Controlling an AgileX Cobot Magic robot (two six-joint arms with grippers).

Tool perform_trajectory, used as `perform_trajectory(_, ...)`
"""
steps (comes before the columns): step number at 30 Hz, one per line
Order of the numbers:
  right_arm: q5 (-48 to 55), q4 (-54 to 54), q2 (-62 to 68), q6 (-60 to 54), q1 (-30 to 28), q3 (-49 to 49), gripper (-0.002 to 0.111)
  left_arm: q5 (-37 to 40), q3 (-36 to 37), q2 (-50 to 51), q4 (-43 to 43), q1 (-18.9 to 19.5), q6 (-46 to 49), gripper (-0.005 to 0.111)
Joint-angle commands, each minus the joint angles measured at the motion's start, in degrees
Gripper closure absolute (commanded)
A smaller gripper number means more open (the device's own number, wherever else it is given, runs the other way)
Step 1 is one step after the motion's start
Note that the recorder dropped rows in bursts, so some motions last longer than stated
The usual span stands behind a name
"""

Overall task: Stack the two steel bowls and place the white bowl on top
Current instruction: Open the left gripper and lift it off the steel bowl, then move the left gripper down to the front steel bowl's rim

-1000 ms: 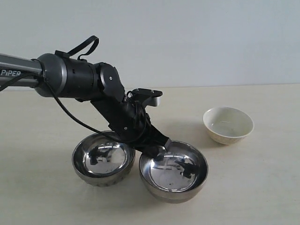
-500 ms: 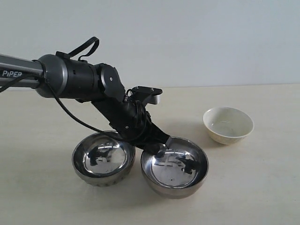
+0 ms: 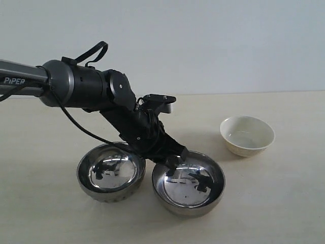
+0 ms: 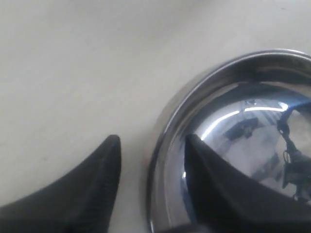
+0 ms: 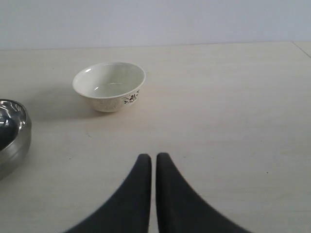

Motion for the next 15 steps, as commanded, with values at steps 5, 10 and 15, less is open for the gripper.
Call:
perform_trajectory(5,-0.64,0.0,-0.3,-0.21,-0.11,-0.01,0.108,0.73,0.13,-5.2,1.77,-0.17,0.11,0.066)
perform_trajectory(10,-0.64,0.0,-0.3,-0.21,-0.11,-0.01,0.108,4.1,0.13,-9.01,2.79,1.07,0.11,0.066)
perform_trajectory(15,-0.64,0.0,-0.3,-0.21,-0.11,-0.01,0.108,7.64,0.13,-12.62,6.14,3.65,-2.76,0.066)
